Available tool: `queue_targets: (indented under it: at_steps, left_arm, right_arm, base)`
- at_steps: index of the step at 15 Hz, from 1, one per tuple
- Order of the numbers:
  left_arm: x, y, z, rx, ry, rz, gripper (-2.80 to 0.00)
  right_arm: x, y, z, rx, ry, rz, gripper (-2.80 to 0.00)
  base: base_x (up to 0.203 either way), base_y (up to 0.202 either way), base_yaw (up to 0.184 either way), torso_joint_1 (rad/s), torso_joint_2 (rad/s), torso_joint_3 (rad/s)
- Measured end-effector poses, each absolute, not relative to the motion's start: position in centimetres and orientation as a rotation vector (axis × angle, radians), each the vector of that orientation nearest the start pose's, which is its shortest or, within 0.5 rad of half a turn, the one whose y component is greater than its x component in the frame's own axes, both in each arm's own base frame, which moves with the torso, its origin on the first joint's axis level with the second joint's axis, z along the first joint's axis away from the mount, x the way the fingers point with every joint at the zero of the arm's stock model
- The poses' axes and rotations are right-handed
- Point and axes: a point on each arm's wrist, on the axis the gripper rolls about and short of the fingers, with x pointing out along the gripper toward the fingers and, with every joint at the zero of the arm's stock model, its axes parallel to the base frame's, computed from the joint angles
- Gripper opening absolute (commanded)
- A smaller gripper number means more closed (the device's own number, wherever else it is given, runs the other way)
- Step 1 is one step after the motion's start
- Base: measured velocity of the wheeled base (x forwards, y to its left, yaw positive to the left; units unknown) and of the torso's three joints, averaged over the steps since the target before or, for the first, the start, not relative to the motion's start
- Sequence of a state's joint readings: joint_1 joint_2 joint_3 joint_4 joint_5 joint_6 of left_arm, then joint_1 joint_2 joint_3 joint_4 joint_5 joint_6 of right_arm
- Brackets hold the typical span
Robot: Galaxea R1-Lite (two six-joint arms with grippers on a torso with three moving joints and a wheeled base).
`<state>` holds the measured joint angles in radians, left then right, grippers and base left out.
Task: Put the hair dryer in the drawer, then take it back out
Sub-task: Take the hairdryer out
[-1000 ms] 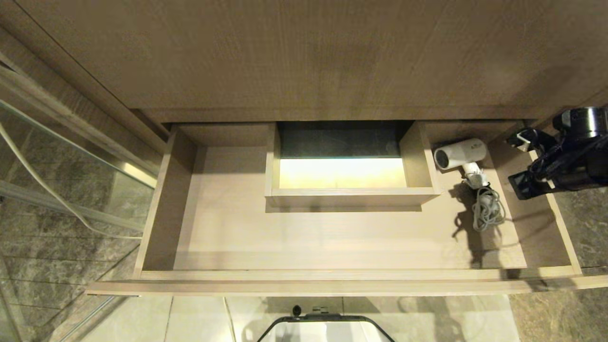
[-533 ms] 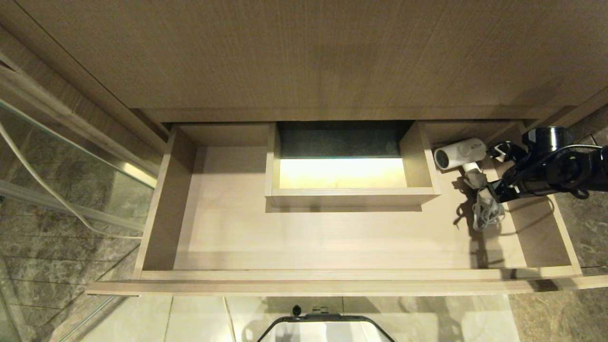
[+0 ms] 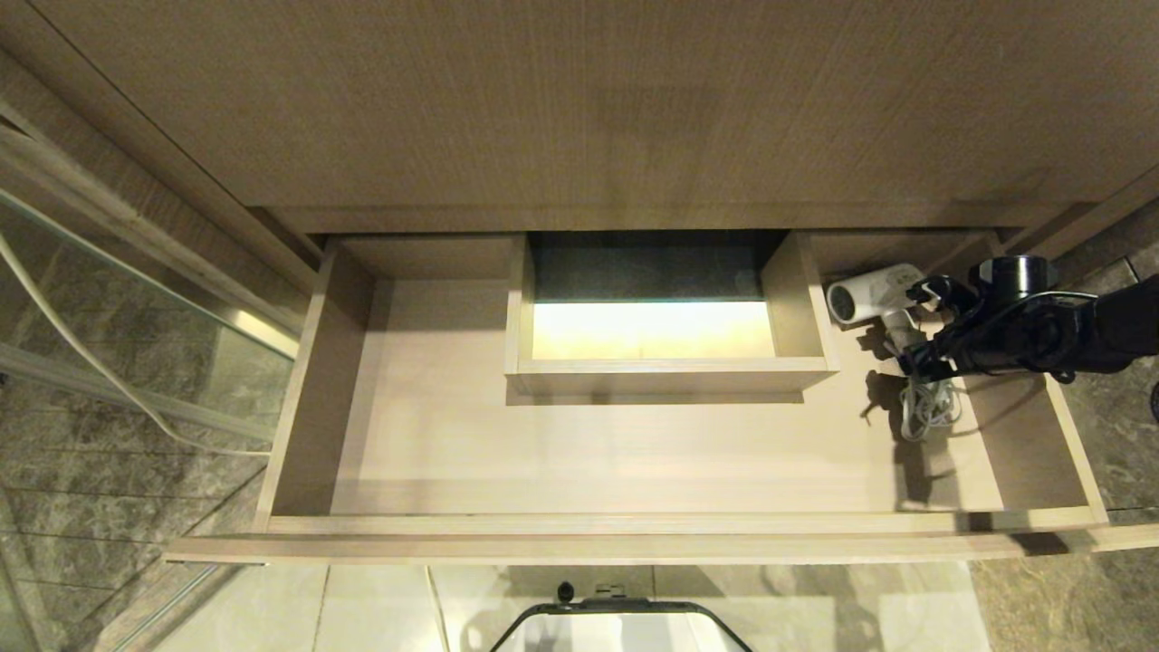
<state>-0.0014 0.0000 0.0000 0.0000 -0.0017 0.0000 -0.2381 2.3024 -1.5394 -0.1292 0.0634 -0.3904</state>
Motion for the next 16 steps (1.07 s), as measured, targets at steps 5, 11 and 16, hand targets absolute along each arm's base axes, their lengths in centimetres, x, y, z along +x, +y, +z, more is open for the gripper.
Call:
queue_targets:
  at_steps: [5, 11, 16]
  left_arm:
    - [-2.3, 0.0, 7.5, 0.0, 0.0, -0.003, -2.8]
    - [-2.3, 0.0, 7.5, 0.0, 0.0, -0.004, -2.8]
    - [-2.3, 0.0, 7.5, 0.0, 0.0, -0.003, -2.8]
  right_arm:
    - [46.7, -11.0, 8.3, -0.289, 0.598, -0.049, 0.0]
    - [46.9, -11.1, 7.8, -0.305, 0.611, -0.048, -2.8]
    - [46.3, -10.9, 9.0, -0.306, 0.611, -0.047, -2.8]
  base:
    - [0.0, 0.0, 0.0, 0.0, 0.0, 0.0]
    - [0.0, 0.0, 0.0, 0.0, 0.0, 0.0]
    - [0.0, 0.0, 0.0, 0.0, 0.0, 0.0]
